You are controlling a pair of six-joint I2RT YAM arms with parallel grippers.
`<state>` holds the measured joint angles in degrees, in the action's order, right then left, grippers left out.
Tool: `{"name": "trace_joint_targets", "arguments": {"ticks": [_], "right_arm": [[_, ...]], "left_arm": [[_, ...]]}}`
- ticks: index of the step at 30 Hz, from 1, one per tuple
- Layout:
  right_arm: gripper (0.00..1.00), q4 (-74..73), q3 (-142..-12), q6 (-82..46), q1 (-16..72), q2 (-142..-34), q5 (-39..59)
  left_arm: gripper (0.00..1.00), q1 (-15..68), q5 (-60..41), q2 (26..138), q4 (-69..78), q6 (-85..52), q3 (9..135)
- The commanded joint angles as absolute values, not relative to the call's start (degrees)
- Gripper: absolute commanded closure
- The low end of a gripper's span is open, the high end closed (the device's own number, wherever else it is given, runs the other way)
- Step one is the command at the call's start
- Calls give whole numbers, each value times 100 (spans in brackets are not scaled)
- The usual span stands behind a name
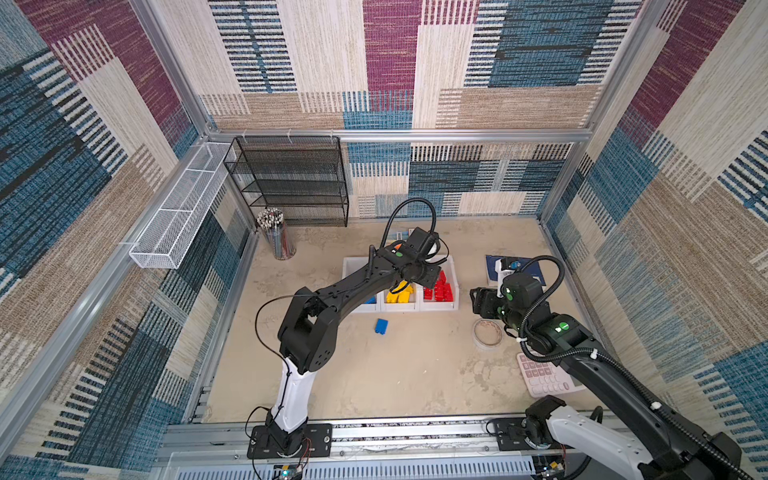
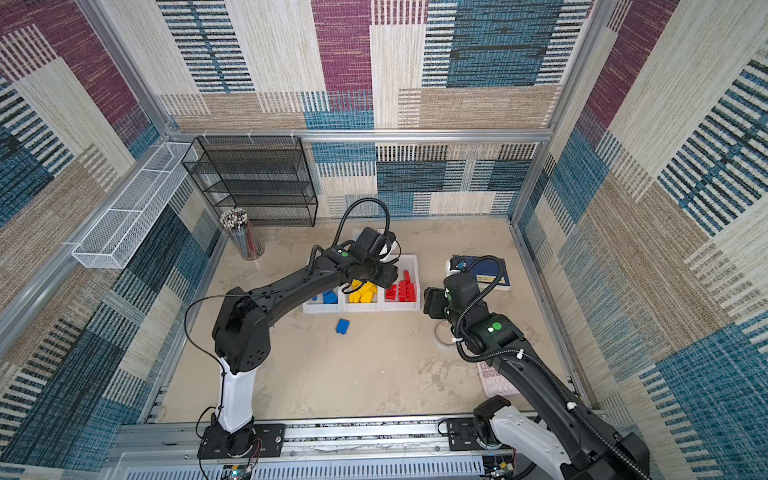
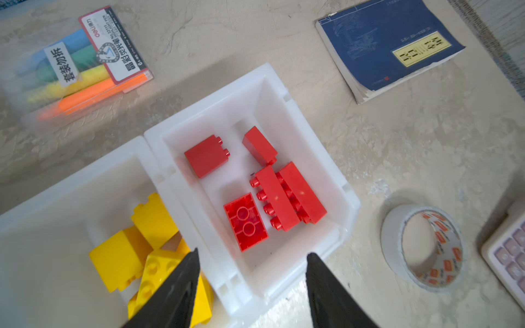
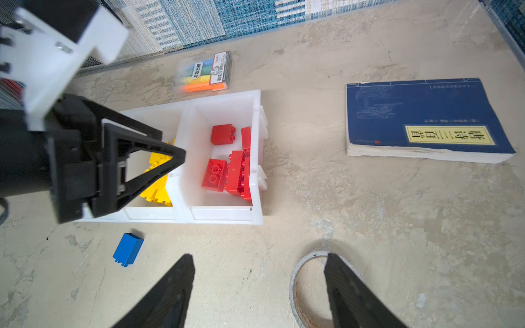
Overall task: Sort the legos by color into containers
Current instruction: 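Carry the red brick across into the compartment nearest the book and release, then grasp the last blue brick with the right gripper while the left withdraws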
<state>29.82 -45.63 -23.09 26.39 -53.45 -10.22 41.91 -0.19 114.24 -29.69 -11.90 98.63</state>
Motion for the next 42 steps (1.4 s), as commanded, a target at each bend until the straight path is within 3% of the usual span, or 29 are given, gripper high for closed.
{"name": "trace_joint_targets", "arguments": {"ticks": [1,9,19,31,42], "right_arm": [[26,2893,-4515,-2324,2643,-5396,-859],[30,2670,-4430,-2511,2794,-5805,-560],[30,2191,-4986,-3200,4215,-7366,-1017],[29,2208,-6361,-3659,5391,-9632,-1366],[29,2566,-7552,-3989,5787,-11067,-1726]], "left_arm": [[37,4076,0,10849,-2559,-1467,9236],[37,3637,240,9105,-2251,-1792,7201],[35,3219,694,6720,-2148,-2506,4651],[34,3155,920,5301,-2520,-3026,3729],[34,3150,896,4627,-2822,-3208,3323]]}}
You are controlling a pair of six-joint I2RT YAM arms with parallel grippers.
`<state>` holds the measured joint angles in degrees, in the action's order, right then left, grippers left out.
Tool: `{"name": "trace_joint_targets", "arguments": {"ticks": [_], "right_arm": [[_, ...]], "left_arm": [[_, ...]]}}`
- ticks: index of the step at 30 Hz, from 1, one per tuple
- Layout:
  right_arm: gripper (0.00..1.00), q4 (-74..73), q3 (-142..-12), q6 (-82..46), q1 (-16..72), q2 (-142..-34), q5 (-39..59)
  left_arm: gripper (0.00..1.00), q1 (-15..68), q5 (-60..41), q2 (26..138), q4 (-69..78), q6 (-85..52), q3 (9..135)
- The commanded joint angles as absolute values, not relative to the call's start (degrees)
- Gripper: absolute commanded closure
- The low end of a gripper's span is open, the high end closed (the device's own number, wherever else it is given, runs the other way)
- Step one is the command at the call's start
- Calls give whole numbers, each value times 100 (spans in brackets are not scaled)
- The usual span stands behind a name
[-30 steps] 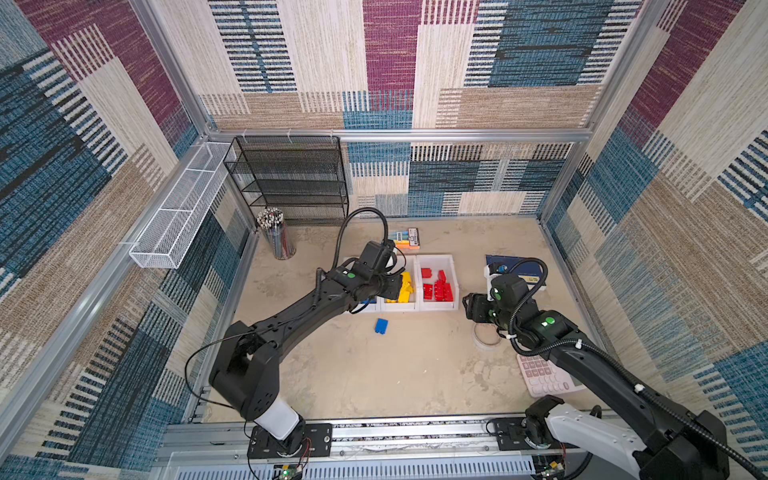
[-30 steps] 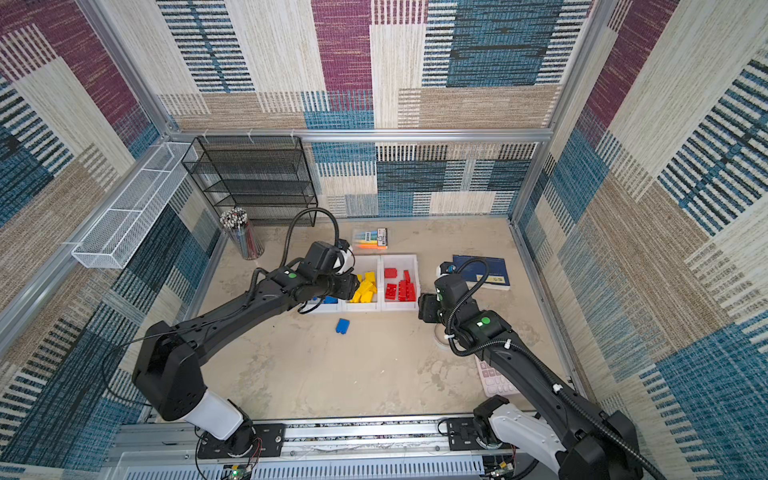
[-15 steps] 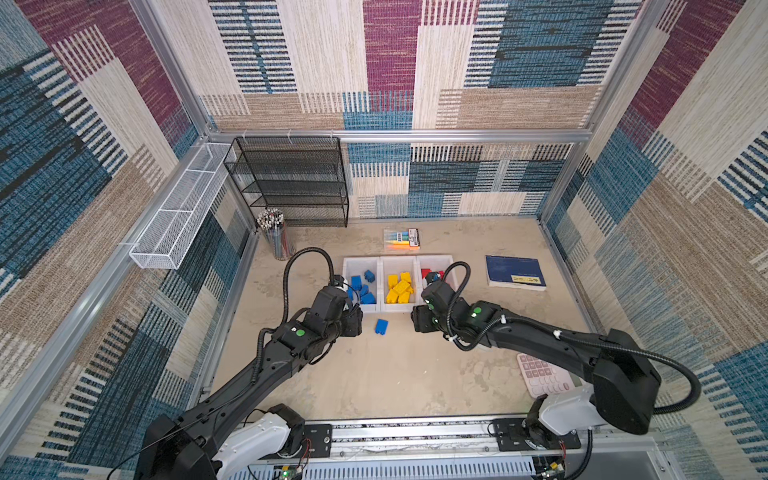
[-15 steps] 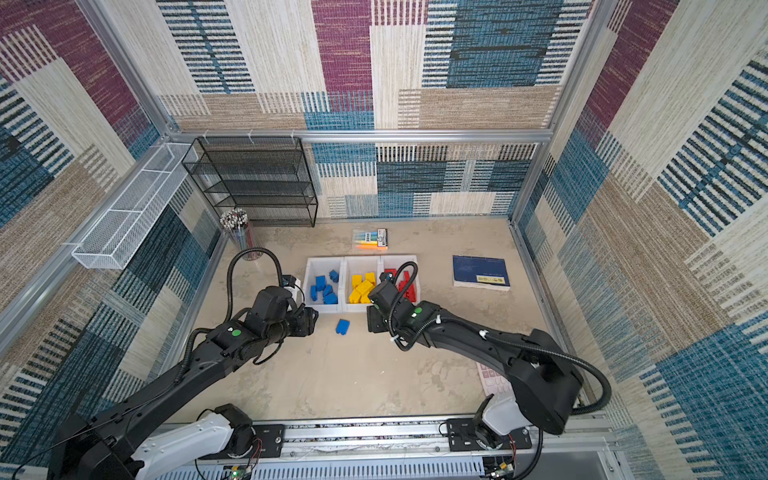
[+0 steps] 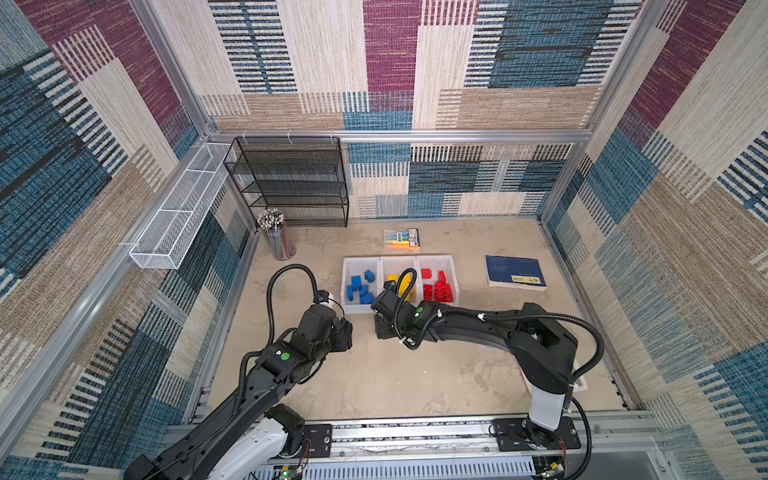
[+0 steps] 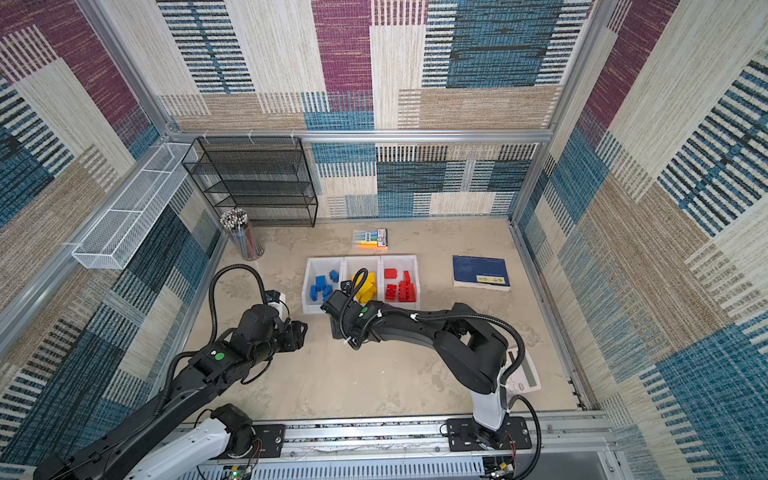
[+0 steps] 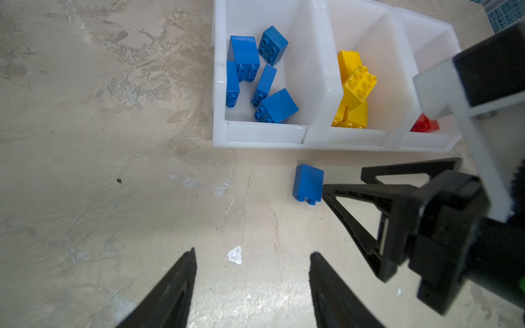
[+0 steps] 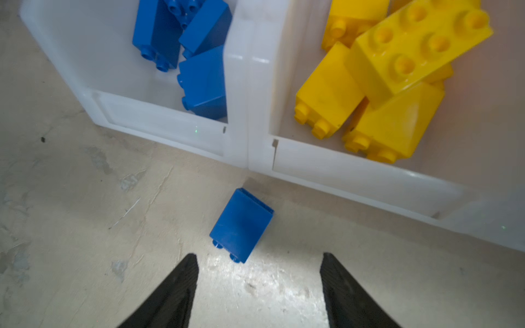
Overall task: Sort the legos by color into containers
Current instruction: 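Grasp the last blue brick with the right gripper while the left withdraws, then carry the blue brick into the compartment nearest the left arm and release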
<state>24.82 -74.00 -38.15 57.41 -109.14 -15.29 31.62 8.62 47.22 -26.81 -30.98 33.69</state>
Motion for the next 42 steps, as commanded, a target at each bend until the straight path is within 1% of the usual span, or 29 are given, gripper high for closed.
{"name": "trace_joint_targets", "arguments": {"ticks": [1,8,12,20,29,33,37,42], "right_arm": [[29,2574,-7606,-4007,5792,-11147,-1750],[32,2587,-7964,-4052,5810,-11646,-1787],[36,2625,-8083,-4061,5818,-11835,-1852],[49,2657,-8097,-4043,5823,-11976,-1887],[65,2556,-7885,-4030,5888,-11808,-1861],[67,2557,-7760,-3990,5997,-11582,-1835],[67,2545,-7705,-3863,6059,-11135,-1845],[67,2569,-8203,-3230,6006,-10918,-2138]], "left_arm": [[34,3155,882,4592,-2845,-3208,3309],[34,3155,880,4338,-3038,-3234,3200],[34,3155,915,4217,-3083,-3251,3144],[34,3155,954,4147,-3137,-3234,3137],[33,3155,971,4122,-3156,-3234,3146],[33,3155,996,4118,-3165,-3234,3146],[33,3155,1042,4103,-3199,-3243,3146],[33,3154,1076,4067,-3226,-3278,3121]]}}
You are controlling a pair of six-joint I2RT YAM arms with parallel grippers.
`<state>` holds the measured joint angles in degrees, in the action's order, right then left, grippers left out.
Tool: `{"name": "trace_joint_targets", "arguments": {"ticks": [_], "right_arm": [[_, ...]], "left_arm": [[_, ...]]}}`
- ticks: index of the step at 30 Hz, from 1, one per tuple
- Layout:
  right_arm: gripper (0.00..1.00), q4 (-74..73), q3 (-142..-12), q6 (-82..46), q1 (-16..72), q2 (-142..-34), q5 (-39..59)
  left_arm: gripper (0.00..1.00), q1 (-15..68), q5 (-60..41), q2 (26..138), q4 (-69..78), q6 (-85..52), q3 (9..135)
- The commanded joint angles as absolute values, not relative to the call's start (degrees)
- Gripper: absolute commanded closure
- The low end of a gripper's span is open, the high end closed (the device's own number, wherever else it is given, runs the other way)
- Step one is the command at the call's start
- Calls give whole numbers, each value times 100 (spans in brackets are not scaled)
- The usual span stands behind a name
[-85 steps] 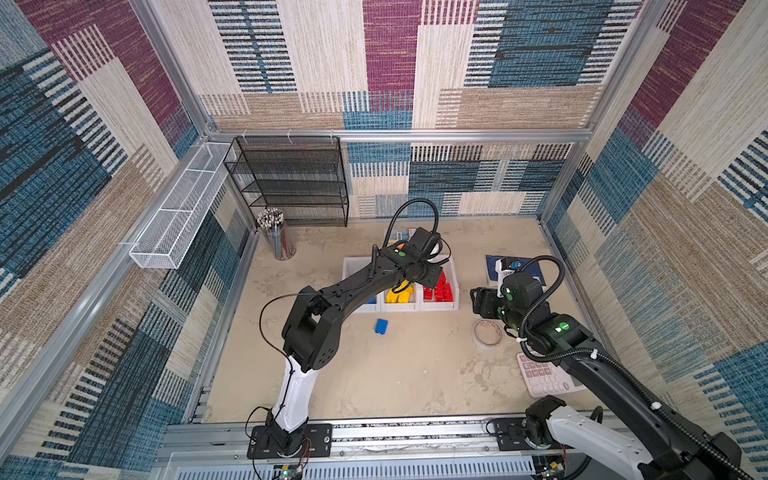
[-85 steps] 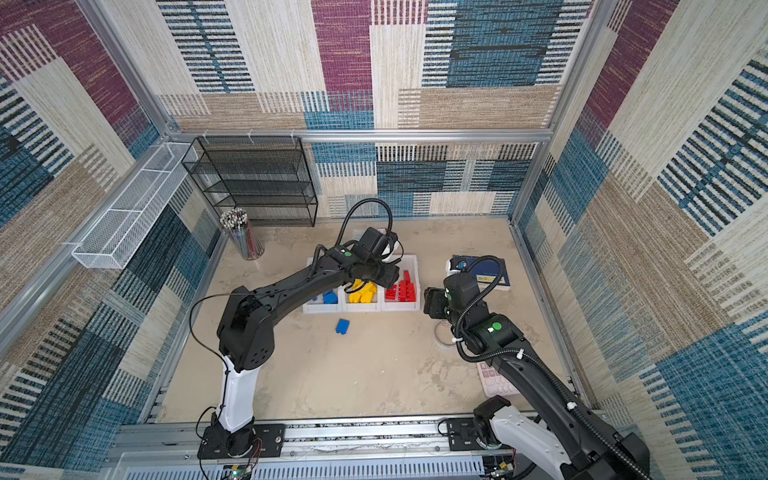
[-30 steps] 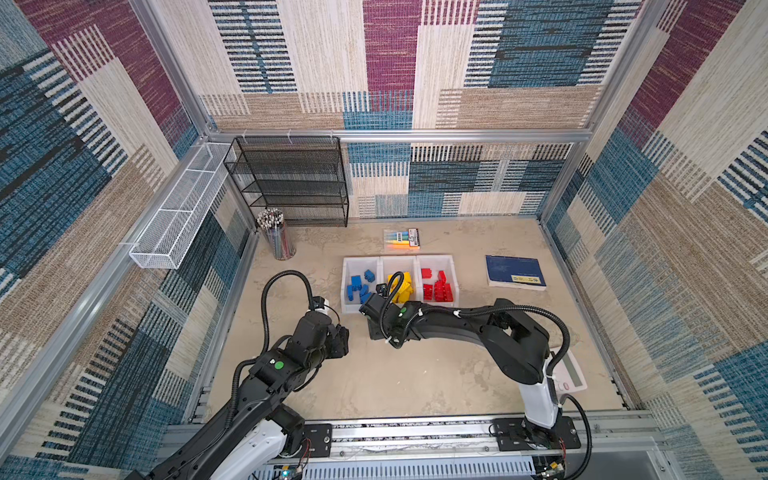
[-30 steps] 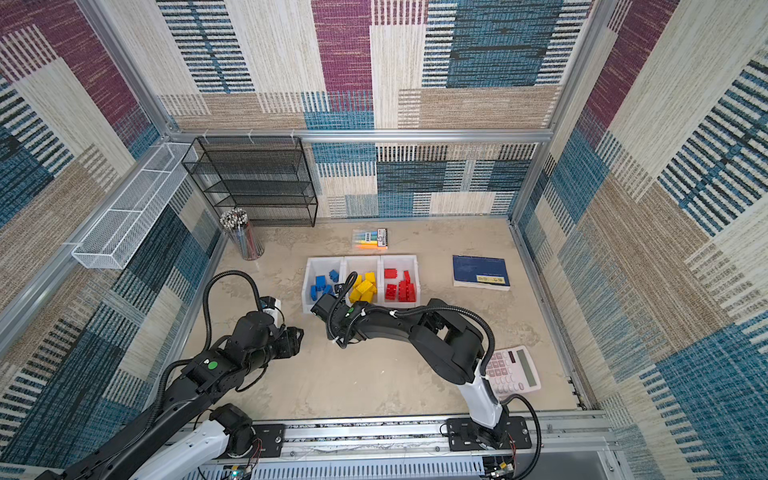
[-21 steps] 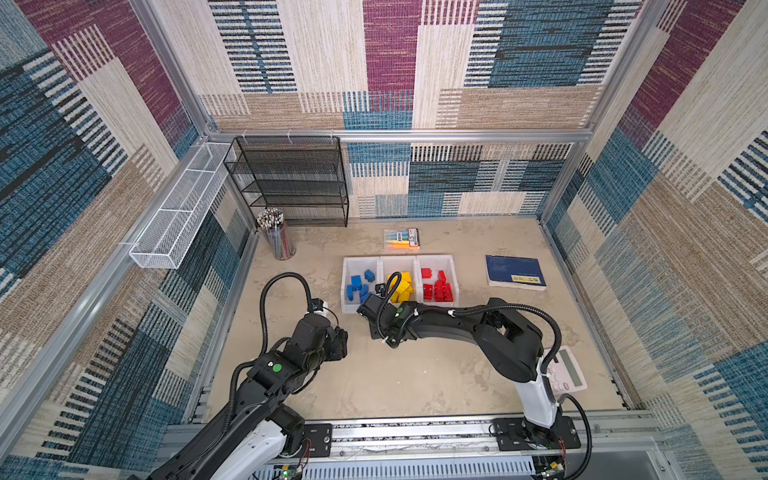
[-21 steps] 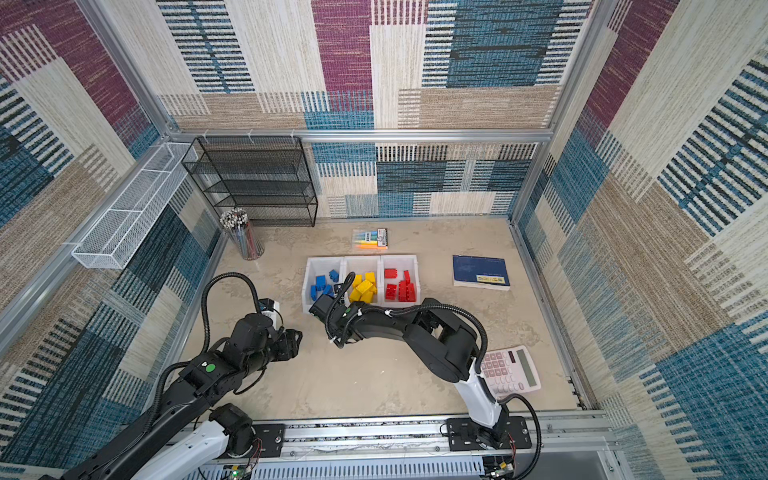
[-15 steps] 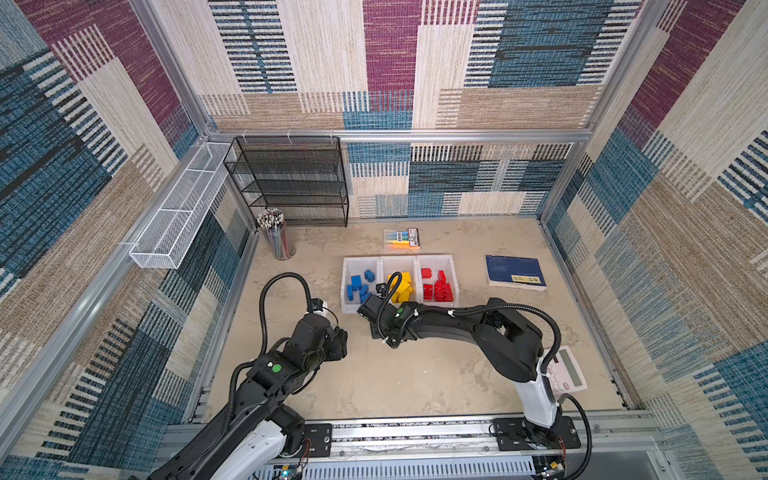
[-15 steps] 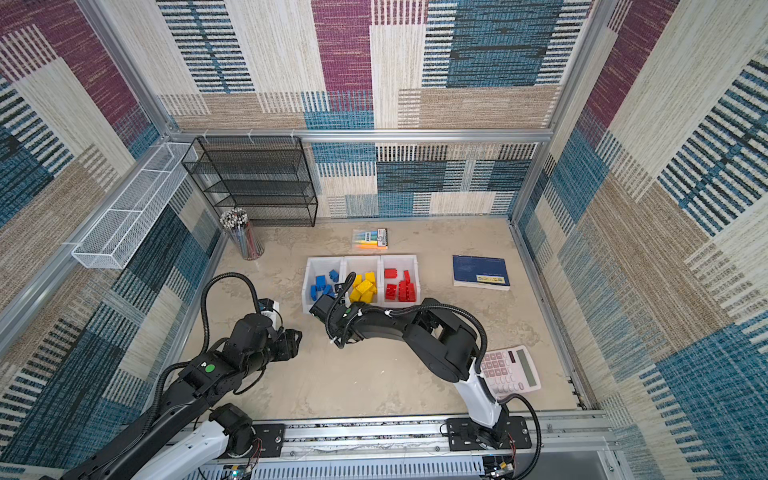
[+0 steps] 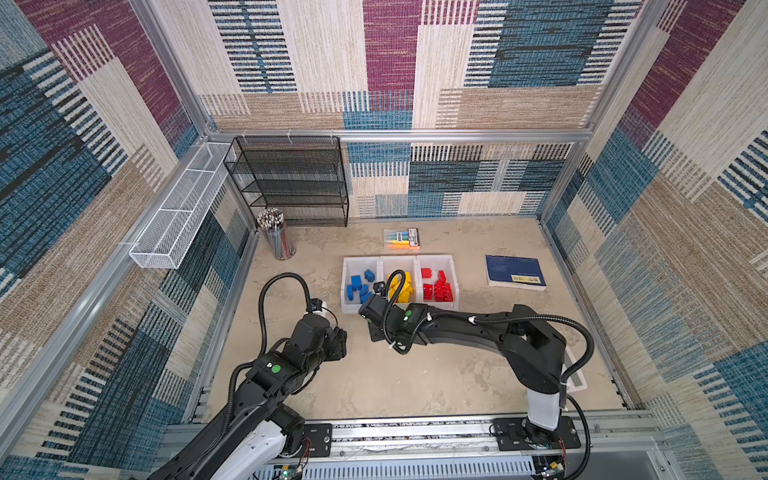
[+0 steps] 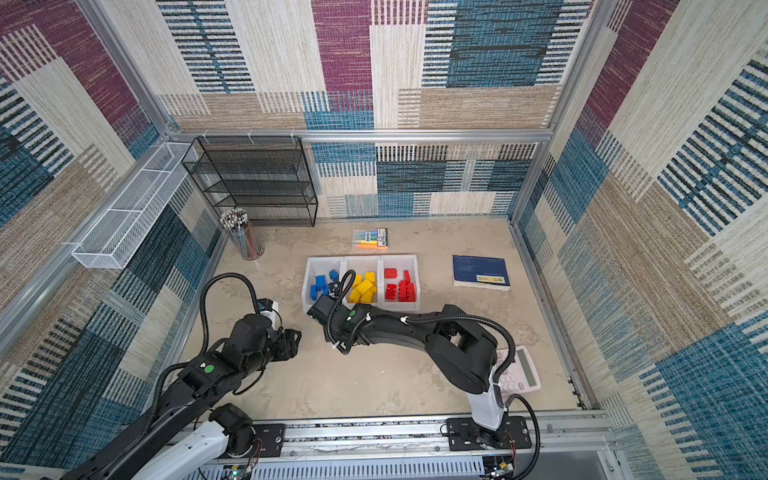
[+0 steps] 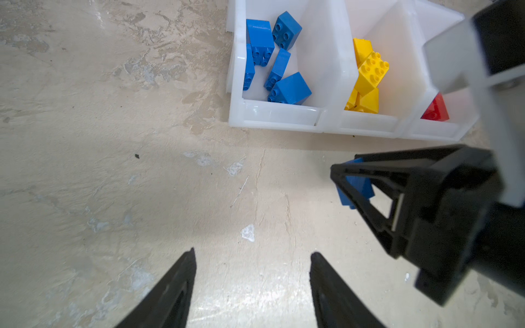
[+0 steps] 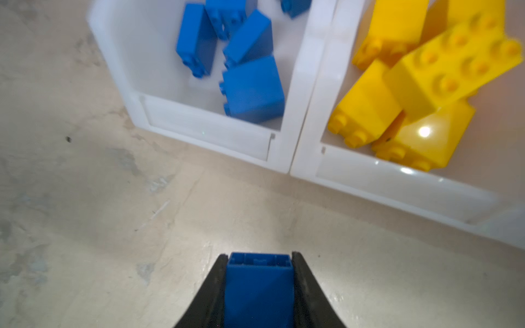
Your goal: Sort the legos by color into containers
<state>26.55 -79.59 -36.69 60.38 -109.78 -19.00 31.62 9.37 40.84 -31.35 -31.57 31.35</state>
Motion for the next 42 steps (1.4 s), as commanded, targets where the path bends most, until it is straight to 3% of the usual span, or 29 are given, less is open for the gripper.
{"name": "trace_joint_targets", "arguments": {"ticks": [1,13,15,17,22,29,35,37,42], "right_arm": [[67,2522,-8347,-3071,5948,-10967,-2121],[65,2524,-10564,-2190,5130,-12501,-1405],[56,2665,-10804,-2150,5100,-12679,-1385],[35,2762,-10910,-2151,5084,-12735,-1426],[23,2503,-10482,-2163,5054,-12281,-1523],[17,1883,-9071,-2085,4885,-10870,-1924],[8,715,-6822,-1843,4475,-8661,-2935],[1,259,-5915,-1765,4104,-7834,-3328],[0,-1192,-3484,-1735,2427,-6185,-3273]], "left_arm": [[33,3155,1079,4067,-3212,-3295,3108],[33,3155,984,3978,-3265,-3398,3042],[33,3151,971,3951,-3270,-3427,3023],[33,3155,980,3917,-3277,-3428,3010],[33,3155,1059,3834,-3290,-3418,3014],[33,3155,1209,3761,-3164,-3264,3053],[31,3142,1645,3669,-2628,-2421,3160],[23,3138,1937,3635,-2122,-1997,3042],[6,2972,3702,3664,-485,-1253,2516]]}}
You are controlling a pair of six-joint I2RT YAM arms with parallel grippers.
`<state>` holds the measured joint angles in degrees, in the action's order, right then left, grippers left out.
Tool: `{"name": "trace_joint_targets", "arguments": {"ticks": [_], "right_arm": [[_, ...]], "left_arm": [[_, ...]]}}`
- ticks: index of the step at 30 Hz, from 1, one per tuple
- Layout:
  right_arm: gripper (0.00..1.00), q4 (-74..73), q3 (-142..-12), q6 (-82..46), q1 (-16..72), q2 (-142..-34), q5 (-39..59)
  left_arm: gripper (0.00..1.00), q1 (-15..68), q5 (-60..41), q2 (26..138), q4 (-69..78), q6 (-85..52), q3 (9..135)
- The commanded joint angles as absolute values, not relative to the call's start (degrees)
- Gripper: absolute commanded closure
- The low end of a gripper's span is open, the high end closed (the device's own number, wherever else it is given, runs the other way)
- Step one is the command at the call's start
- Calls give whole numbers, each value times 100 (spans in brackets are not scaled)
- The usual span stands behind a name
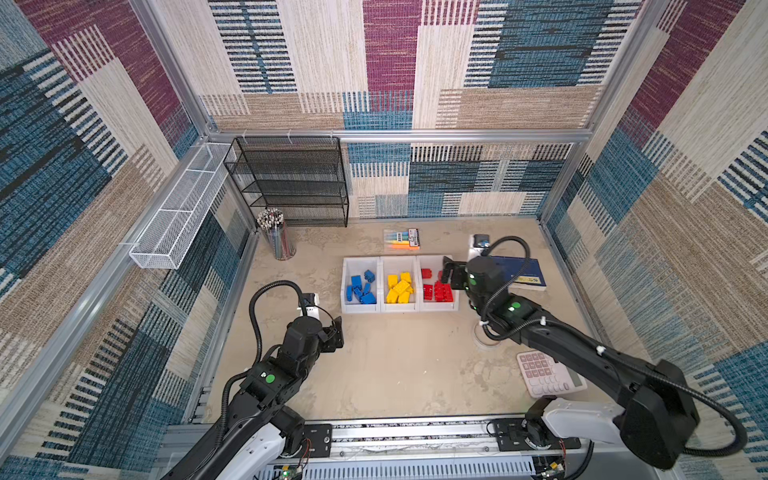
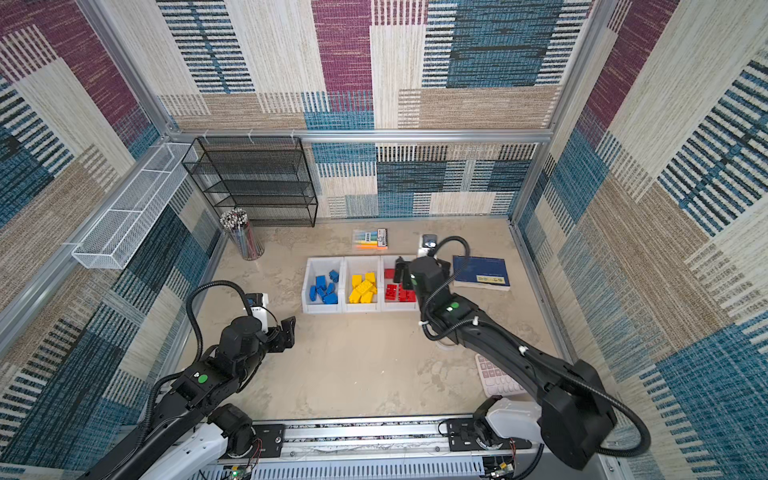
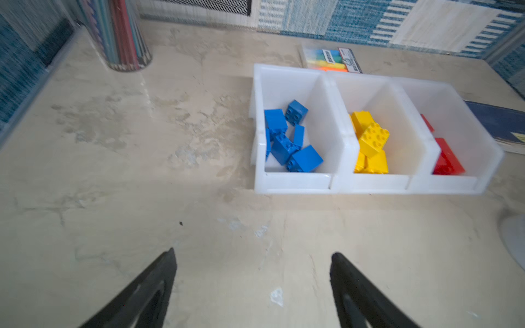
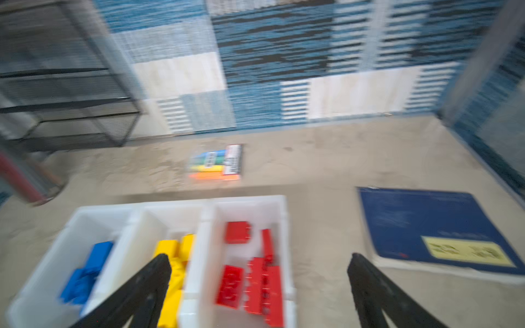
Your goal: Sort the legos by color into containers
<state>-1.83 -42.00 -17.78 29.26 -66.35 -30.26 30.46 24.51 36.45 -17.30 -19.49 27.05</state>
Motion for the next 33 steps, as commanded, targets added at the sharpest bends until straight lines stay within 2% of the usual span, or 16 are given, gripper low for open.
{"name": "trace_joint_targets", "arguments": {"ticks": [1,5,9,14,16,20,21,23,25,26,27,28,30,33], "right_arm": [[0,-1435,-3058,-1729,2158,-5894,-3322],[0,-3350,-1366,-794,1575,-4976,-3108],[0,-4218,-588,-640,977,-5070,-2578],[0,-5635,-450,42,739,-6265,-2092],[0,-6297,-588,218,608,-6897,-1884],[0,-6428,-1304,93,410,-7957,-1509],[0,-6891,-1256,65,307,-8294,-1091],[0,-7954,-1063,-2,140,-8972,-857],[0,-7406,-1121,-59,110,-8765,-767],[0,-7796,-1086,-10,106,-8924,-773],[0,-7474,-1130,-43,105,-8799,-757],[1,-7474,-1141,-53,95,-8814,-731],[0,-7410,-1159,-60,84,-8794,-710],[0,-7454,-1149,-53,85,-8803,-698]], "left_arm": [[4,2872,3965,3665,-116,-1176,2386],[1,2150,4218,3812,1225,-1068,1833],[1,1141,3376,4703,1616,-1142,1703],[1,533,2346,6446,2723,-573,1789],[0,320,1869,6806,2285,-579,2216],[1,60,1176,7568,4004,-277,2124],[1,-35,1052,7804,4405,-256,2109],[1,-307,538,8333,4633,-410,2143],[0,-365,52,8886,5347,-255,2164],[0,-367,-171,8704,4431,-183,2519],[0,-340,-286,8767,4191,-66,2654],[0,-334,-345,8891,4646,-24,2521],[0,-328,-356,8795,4151,-29,2672],[0,-316,-331,8857,4413,-29,2602]]}}
